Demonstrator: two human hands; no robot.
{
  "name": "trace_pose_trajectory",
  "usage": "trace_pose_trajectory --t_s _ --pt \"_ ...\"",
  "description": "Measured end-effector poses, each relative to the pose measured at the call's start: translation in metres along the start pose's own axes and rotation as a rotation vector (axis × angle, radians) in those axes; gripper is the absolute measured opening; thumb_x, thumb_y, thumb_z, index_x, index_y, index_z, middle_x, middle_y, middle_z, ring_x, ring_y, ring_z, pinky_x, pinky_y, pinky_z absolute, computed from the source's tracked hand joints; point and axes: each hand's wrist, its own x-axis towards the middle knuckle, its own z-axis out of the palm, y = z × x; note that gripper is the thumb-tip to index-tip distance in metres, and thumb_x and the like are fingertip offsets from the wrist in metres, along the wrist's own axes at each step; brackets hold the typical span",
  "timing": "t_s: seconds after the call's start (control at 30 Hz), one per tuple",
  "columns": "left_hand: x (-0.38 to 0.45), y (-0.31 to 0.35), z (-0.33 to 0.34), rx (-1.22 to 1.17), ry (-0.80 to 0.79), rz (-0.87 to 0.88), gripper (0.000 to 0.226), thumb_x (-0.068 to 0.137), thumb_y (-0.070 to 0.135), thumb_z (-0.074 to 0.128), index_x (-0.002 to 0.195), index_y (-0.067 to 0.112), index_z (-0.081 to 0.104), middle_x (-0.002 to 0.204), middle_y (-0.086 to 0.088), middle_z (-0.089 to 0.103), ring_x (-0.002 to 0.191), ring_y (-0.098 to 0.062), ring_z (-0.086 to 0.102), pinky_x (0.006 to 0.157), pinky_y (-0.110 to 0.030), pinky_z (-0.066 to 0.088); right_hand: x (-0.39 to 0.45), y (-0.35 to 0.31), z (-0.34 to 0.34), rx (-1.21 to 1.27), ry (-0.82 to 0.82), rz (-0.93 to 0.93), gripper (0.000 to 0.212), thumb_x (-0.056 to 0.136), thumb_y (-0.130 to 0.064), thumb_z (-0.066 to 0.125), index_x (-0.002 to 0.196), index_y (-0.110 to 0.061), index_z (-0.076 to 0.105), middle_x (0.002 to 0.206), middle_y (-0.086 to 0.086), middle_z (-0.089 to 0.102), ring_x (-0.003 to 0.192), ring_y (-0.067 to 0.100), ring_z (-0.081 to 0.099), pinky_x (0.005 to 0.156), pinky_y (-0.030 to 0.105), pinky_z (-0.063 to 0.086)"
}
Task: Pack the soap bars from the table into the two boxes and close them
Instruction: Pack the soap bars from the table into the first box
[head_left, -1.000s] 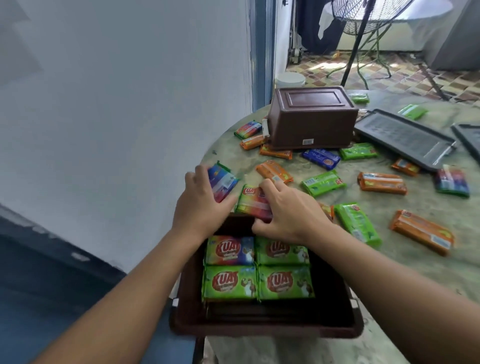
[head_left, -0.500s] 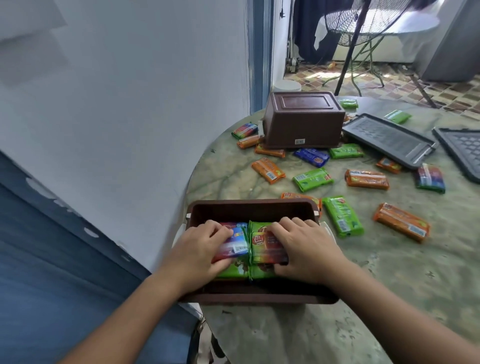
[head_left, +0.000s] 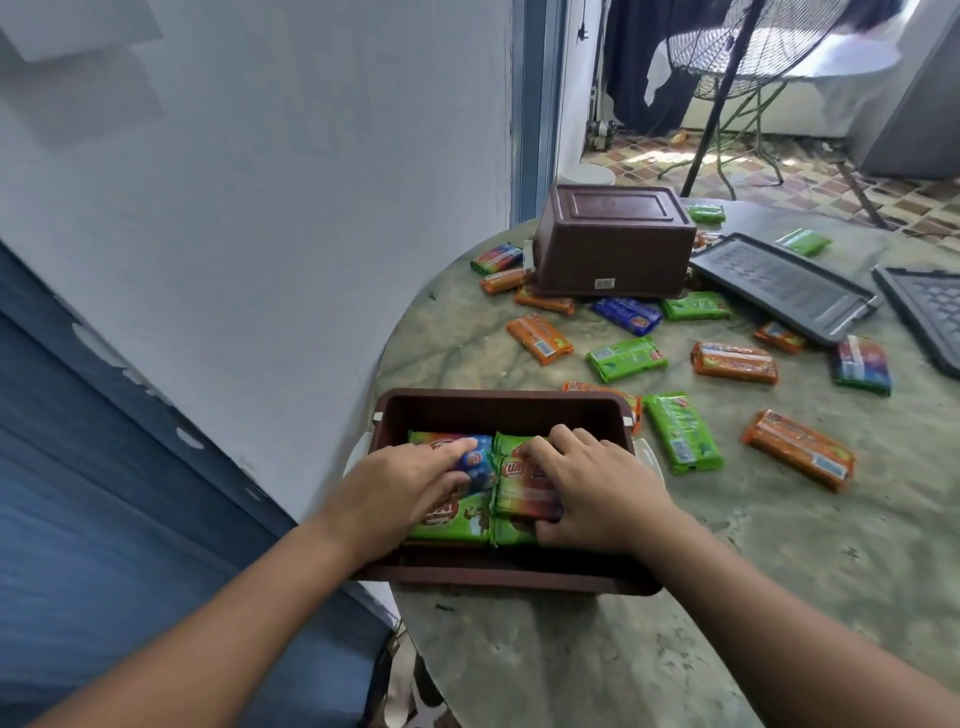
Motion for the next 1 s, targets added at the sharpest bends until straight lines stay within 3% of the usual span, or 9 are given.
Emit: trace_pose_trajectory --t_s 0.13,0.23,0.4,0.5,0.6,0.67,0.83,1.0 --pt "0.001 -0.0061 -0.0023 0.008 -0.097 -0.077 0.053 0.102 0.061 0.032 0.145 0.038 0.053 0.123 0.01 0.071 0.104 -0.015 0.067 0.08 -0.033 0.055 0.0009 -0.002 0.0 0.001 0.004 0.03 0.083 0.072 -0.074 0.054 0.142 -0.032 0.036 0.122 -0.003 0.046 0.113 0.022 0.049 0.09 0.038 0.047" --pt "0.0017 -0.0054 -0.004 0.109 -0.154 -0.068 0.054 0.101 0.063 0.027 0.143 0.043 0.053 0.115 0.009 0.073 0.096 -0.017 0.067 0.075 -0.033 0.05 0.001 -0.0037 -0.0003 0.008 -0.009 0.063 0.079 0.076 -0.075 0.049 0.142 -0.033 0.038 0.122 -0.002 0.046 0.113 0.022 0.049 0.091 0.038 0.047" --pt "0.0051 -0.0076 0.0009 0.195 -0.144 -0.039 0.06 0.102 0.06 0.022 0.144 0.035 0.054 0.106 0.007 0.06 0.095 -0.017 0.052 0.077 -0.033 0.048 -0.0011 -0.0051 -0.0032 0.049 0.021 0.078 0.062 0.085 -0.067 0.041 0.141 -0.039 0.047 0.115 -0.004 0.052 0.108 0.019 0.053 0.086 0.035 0.045" --pt "0.0042 -0.0052 -0.0016 0.195 -0.15 -0.029 0.063 0.099 0.065 0.029 0.152 0.034 0.043 0.113 0.008 0.053 0.103 -0.016 0.05 0.082 -0.032 0.048 -0.0035 -0.0054 -0.0019 0.063 0.072 0.078 0.052 0.09 -0.058 0.042 0.137 -0.04 0.054 0.111 -0.009 0.06 0.103 0.017 0.057 0.076 0.031 0.041" --pt "0.0026 -0.0069 -0.0023 0.208 -0.253 -0.023 0.088 0.083 0.08 0.046 0.155 0.035 0.027 0.128 0.01 0.048 0.116 -0.013 0.045 0.095 -0.031 0.044 -0.0035 -0.0034 -0.0016 0.154 0.082 0.079 0.041 0.091 -0.055 0.041 0.122 -0.037 0.06 0.105 -0.012 0.057 0.088 0.016 0.062 0.066 0.03 0.042" --pt "0.004 -0.0074 -0.0013 0.238 -0.284 -0.004 0.098 0.074 0.08 0.059 0.155 0.035 0.026 0.134 0.009 0.046 0.122 -0.015 0.043 0.1 -0.033 0.043 -0.0033 -0.0018 -0.0017 0.192 0.087 0.076 0.035 0.096 -0.054 0.043 0.121 -0.035 0.058 0.107 -0.012 0.055 0.083 0.016 0.063 0.064 0.032 0.045" --pt "0.0021 -0.0079 -0.0003 0.185 -0.251 0.029 0.085 0.079 0.066 0.065 0.153 0.038 0.032 0.132 0.011 0.048 0.122 -0.012 0.044 0.096 -0.03 0.044 -0.004 0.0005 -0.0039 0.246 0.105 0.153 0.04 0.107 -0.04 0.042 0.146 -0.036 0.035 0.128 -0.006 0.067 0.109 0.023 0.065 0.082 0.04 0.05" --pt "0.0012 -0.0043 -0.004 0.166 -0.25 0.007 0.082 0.084 0.059 0.062 0.155 0.037 0.027 0.137 0.012 0.047 0.124 -0.01 0.045 0.097 -0.029 0.043 -0.0021 0.0017 -0.0049 0.227 0.034 0.169 0.037 0.108 -0.044 0.034 0.145 -0.043 0.038 0.139 -0.008 0.063 0.122 0.021 0.06 0.094 0.039 0.045"
